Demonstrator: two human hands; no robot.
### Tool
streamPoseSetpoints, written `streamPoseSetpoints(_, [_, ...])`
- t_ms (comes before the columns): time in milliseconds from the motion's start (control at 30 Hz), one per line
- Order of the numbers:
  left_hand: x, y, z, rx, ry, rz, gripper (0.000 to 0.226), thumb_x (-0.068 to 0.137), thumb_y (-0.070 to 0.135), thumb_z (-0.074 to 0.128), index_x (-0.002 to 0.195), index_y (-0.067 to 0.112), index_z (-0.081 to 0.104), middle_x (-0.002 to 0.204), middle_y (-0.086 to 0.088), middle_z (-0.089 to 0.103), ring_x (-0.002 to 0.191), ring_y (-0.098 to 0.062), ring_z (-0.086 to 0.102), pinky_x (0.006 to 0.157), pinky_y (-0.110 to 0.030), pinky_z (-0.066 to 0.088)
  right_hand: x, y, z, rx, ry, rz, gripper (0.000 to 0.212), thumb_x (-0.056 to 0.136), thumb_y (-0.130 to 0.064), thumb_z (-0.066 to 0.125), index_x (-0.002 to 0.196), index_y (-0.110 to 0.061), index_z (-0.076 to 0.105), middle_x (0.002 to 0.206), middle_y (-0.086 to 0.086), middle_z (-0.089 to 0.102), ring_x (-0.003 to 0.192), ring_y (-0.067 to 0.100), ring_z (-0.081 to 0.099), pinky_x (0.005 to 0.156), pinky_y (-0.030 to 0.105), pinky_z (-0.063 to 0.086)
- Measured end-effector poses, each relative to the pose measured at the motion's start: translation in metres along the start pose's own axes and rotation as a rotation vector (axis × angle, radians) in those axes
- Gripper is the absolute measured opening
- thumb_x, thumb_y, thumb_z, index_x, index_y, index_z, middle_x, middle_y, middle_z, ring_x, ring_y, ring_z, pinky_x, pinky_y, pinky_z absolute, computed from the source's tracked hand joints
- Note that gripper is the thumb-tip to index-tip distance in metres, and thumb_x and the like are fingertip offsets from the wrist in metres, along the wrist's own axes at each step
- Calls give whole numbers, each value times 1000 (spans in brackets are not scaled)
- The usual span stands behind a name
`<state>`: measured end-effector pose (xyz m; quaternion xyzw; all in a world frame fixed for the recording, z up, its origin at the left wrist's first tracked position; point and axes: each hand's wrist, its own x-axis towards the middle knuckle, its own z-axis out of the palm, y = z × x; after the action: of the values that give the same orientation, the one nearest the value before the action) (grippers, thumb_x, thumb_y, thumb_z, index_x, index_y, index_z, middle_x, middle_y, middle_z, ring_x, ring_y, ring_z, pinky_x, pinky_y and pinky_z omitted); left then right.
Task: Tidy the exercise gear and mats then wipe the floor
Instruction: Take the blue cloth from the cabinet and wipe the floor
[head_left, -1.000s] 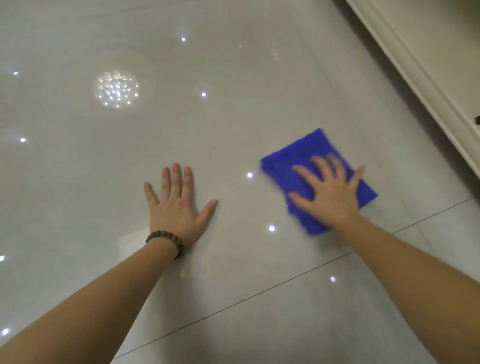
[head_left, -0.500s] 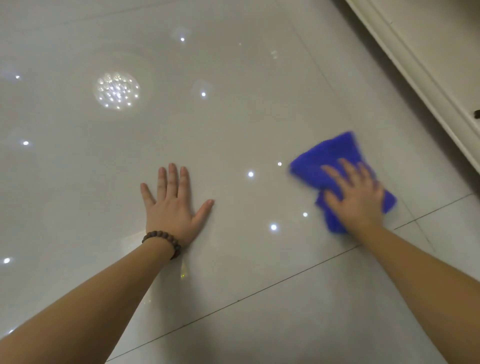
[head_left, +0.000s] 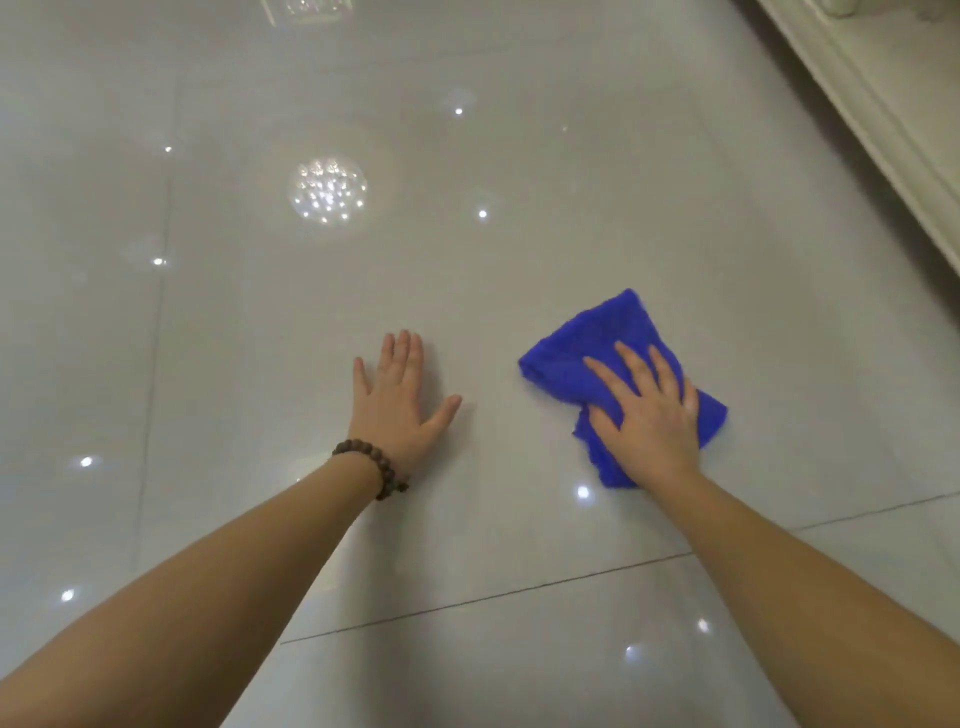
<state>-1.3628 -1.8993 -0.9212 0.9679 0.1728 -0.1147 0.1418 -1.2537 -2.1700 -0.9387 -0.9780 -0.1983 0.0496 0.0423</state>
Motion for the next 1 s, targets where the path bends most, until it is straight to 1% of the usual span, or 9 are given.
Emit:
streamPoseSetpoints(167, [-92, -101, 1, 70, 101, -434, 99, 80, 72, 6, 152, 5, -7, 161, -12, -11, 147, -23, -16, 117, -53, -10, 10, -29, -10, 173, 6, 574, 56, 93, -51, 39, 147, -41, 26, 159, -5, 14, 145, 28, 5, 113, 59, 9])
streamPoseSetpoints(333, [-162, -152, 15, 49, 0, -711, 103, 77, 75, -3, 151, 4, -10, 160, -16, -13, 147, -28, -15, 116, -58, -4, -27, -233, 32, 55, 10, -326, 57, 85, -53, 42, 140, -41, 39, 152, -3, 35, 142, 32, 23, 108, 56, 16])
streamPoseSetpoints(433, [-191, -170, 22, 39, -4, -729, 102, 75, 75, -9, 151, 7, -14, 159, -15, -17, 146, -27, -18, 116, -58, -5, -11, -247, 31, -51, -74, -767, 59, 80, -57, 34, 138, -43, 43, 149, -5, 40, 139, 30, 32, 104, 57, 31])
streamPoseSetpoints(500, [-212, -184, 25, 30, -6, -763, 102, 75, 76, -12, 150, 8, -18, 158, -14, -21, 145, -26, -21, 116, -59, -5, 19, -224, 25, -51, -26, -648, 59, 81, -56, 34, 138, -43, 42, 149, -4, 39, 139, 30, 32, 103, 56, 31])
streamPoseSetpoints(667, [-225, -196, 32, 11, 24, -760, 97, 82, 76, -1, 150, 8, -16, 158, -14, -19, 145, -26, -22, 113, -62, -7, 52, -250, 12, 158, -61, 122, 55, 92, -48, 40, 146, -38, 31, 158, -2, 19, 145, 31, 9, 112, 60, 12])
streamPoseSetpoints(767, [-225, -199, 37, 19, 30, -734, 96, 85, 75, 3, 151, 7, -11, 159, -15, -14, 146, -27, -19, 112, -64, -5, -12, -351, 34, 113, -8, -322, 57, 89, -48, 45, 144, -39, 34, 156, -2, 26, 144, 32, 16, 111, 57, 15])
streamPoseSetpoints(867, [-225, -202, 37, 6, 50, -730, 96, 85, 75, 3, 151, 6, -6, 160, -16, -8, 147, -27, -14, 112, -66, -3, -48, -394, 49, -37, -171, -899, 57, 89, -56, 34, 144, -45, 27, 156, -7, 24, 145, 28, 14, 111, 54, 15])
streamPoseSetpoints(933, [-226, -202, 36, -12, 38, -722, 96, 84, 76, 2, 150, 7, -11, 160, -15, -10, 147, -27, -16, 112, -66, -4, -14, -384, 43, -29, -138, -978, 57, 85, -56, 31, 140, -45, 37, 152, -6, 34, 142, 28, 26, 108, 55, 26])
streamPoseSetpoints(1000, [-226, -201, 36, -28, 30, -710, 97, 84, 76, 5, 149, 7, -15, 159, -15, -16, 146, -26, -22, 111, -65, -7, 31, -363, 38, -43, -84, -752, 54, 88, -54, 35, 141, -44, 36, 153, -5, 32, 142, 28, 25, 108, 53, 25])
